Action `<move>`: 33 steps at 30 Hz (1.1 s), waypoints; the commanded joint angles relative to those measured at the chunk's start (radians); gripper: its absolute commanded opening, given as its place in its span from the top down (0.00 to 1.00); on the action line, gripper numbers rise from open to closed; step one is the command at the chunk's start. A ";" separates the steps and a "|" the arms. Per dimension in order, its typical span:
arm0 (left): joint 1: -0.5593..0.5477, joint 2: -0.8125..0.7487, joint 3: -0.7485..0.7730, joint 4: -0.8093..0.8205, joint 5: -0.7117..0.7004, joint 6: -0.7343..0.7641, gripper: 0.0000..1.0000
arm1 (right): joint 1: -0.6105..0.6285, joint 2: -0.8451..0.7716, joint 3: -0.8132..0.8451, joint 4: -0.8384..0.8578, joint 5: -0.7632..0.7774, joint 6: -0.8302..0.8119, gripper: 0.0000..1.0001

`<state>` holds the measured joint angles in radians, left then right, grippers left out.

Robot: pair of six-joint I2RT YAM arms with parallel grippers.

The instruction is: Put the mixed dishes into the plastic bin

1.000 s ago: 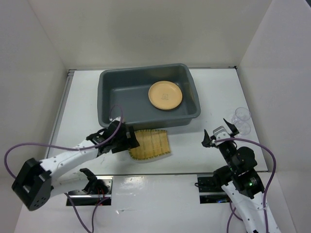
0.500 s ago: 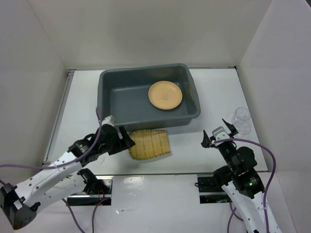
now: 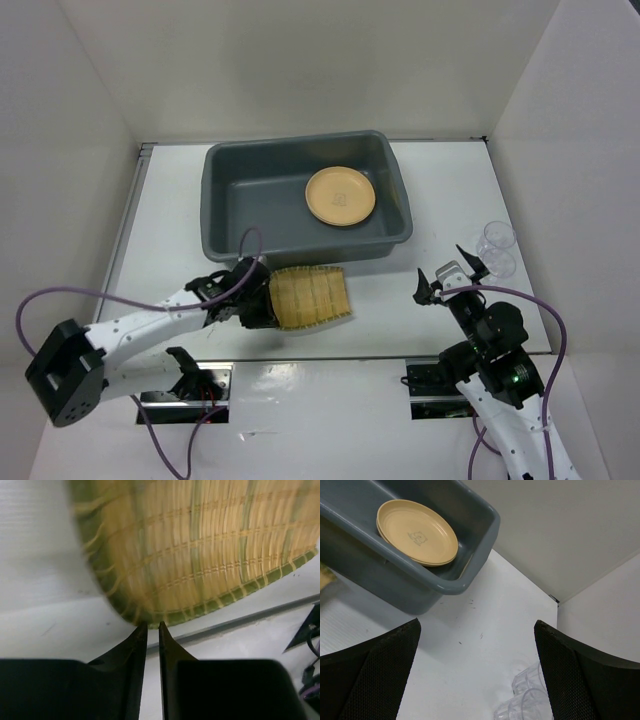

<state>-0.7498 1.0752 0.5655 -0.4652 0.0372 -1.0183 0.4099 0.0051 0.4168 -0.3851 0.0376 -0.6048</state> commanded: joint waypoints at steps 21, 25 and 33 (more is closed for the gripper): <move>0.038 0.098 0.346 -0.147 -0.103 0.095 0.51 | 0.012 -0.040 -0.006 0.014 0.021 -0.009 0.02; 0.038 -0.151 0.116 -0.156 -0.033 -0.116 0.30 | 0.012 -0.040 -0.006 0.014 0.021 -0.009 0.02; 0.038 -0.727 -0.251 -0.196 0.030 -0.354 0.00 | 0.012 -0.031 -0.006 0.014 0.002 -0.009 0.02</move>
<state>-0.7139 0.4259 0.3775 -0.6579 0.0189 -1.2472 0.4103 0.0051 0.4164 -0.3851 0.0414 -0.6083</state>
